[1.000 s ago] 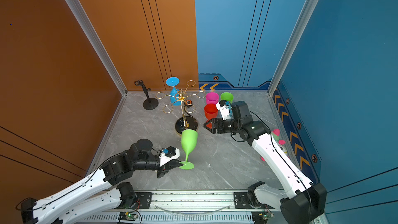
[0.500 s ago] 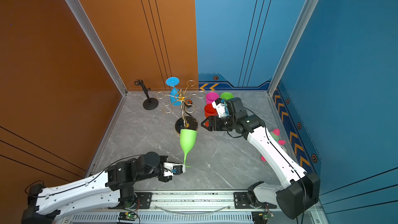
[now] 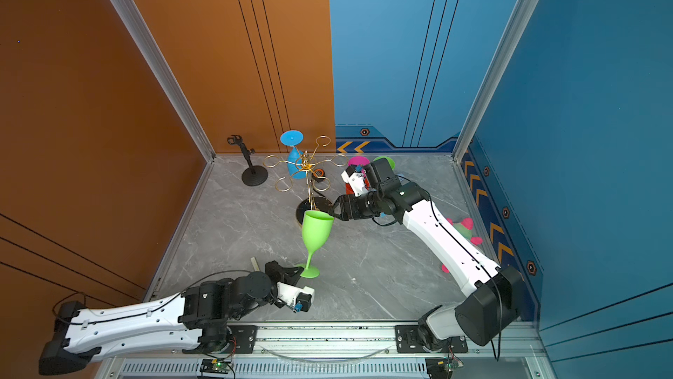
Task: Take the wine glass off the wine glass rack
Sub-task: Pick up the wine glass from the wine glass rack.
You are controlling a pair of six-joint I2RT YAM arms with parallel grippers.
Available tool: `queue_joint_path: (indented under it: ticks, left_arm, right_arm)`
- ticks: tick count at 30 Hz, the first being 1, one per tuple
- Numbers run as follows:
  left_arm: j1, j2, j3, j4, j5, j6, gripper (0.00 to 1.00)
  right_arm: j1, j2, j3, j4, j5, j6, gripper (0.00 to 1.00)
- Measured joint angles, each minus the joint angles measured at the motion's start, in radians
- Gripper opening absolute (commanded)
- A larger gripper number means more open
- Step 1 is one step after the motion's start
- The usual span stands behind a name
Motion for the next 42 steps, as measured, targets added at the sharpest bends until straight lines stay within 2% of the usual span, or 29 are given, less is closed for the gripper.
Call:
queue_joint_path:
  ticks: [6, 17, 24, 28, 36, 42]
  left_arm:
    - [-0.006, -0.001, -0.037, 0.042, -0.069, 0.111, 0.00]
    - [-0.014, -0.007, -0.130, 0.194, -0.171, 0.314, 0.00]
    - [-0.014, -0.020, -0.146, 0.205, -0.193, 0.361, 0.00]
    - [-0.014, -0.024, -0.147, 0.207, -0.196, 0.370, 0.00]
    - [-0.014, -0.024, -0.148, 0.206, -0.196, 0.370, 0.09]
    - [-0.014, -0.024, -0.149, 0.238, -0.200, 0.361, 0.28]
  right_arm:
    - [0.023, 0.016, 0.014, -0.022, -0.006, -0.016, 0.55]
    - [0.035, 0.052, 0.033, -0.052, -0.035, -0.039, 0.32]
    - [0.045, 0.065, 0.044, -0.068, -0.053, -0.039, 0.16]
    - [0.048, 0.065, 0.048, -0.069, -0.057, -0.039, 0.10]
    - [0.047, 0.065, 0.048, -0.081, -0.056, -0.040, 0.02]
    - [0.033, 0.065, 0.048, -0.097, -0.054, -0.039, 0.01]
